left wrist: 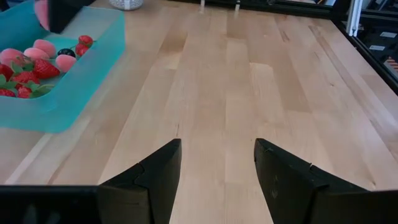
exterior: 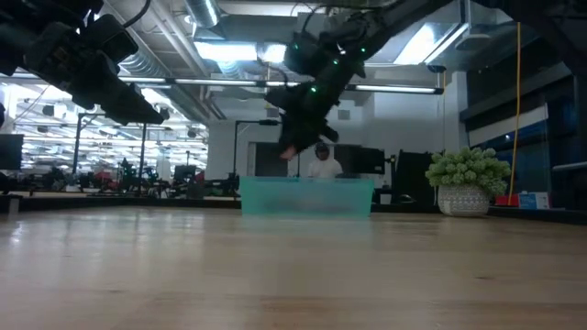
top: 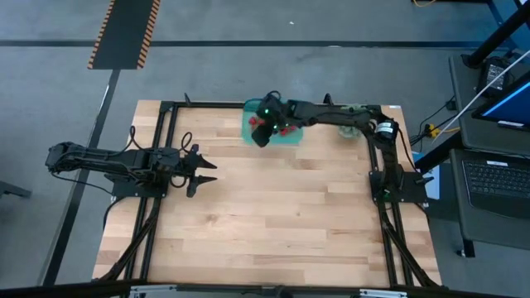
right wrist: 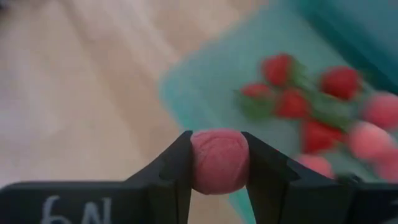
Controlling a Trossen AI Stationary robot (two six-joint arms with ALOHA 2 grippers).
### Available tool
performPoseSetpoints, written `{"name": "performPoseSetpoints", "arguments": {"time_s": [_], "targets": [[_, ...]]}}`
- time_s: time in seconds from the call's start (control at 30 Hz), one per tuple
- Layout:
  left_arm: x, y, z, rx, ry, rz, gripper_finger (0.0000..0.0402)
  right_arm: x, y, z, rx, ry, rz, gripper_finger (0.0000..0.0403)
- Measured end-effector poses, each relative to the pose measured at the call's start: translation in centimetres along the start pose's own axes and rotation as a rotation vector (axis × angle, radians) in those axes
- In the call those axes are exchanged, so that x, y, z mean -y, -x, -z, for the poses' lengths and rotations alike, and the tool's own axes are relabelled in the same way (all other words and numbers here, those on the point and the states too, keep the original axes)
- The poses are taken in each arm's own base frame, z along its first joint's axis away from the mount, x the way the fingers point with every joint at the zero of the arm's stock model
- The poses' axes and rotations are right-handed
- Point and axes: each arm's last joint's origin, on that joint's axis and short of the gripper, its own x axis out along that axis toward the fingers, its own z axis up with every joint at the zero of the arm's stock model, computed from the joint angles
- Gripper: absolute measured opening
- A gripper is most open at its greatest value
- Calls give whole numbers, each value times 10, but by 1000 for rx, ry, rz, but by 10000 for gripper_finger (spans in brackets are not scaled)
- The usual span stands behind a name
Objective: Pick and placing Produce into tupperware
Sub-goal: Put the apricot into the blue basket
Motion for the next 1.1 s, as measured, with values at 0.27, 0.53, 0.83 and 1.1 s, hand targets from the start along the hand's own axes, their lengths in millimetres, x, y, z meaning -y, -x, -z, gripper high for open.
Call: {"name": "performPoseSetpoints", "arguments": {"time_s": [0.27, 0.53, 0.83, 1.1], "targets": [[0, 0, 0, 0, 0, 0, 195, 35, 2, 3, -99, -113, 79, 118], [0, 0, 0, 3, 0, 1, 195, 64, -14, 7, -170, -184, 60, 117], [0, 0, -1, 7, -1, 1, 195, 68, -14, 9, -199, -197, 39, 118], [0, 0, -1, 7, 0, 1, 195, 73, -18, 13, -218, -233, 52, 124]]}}
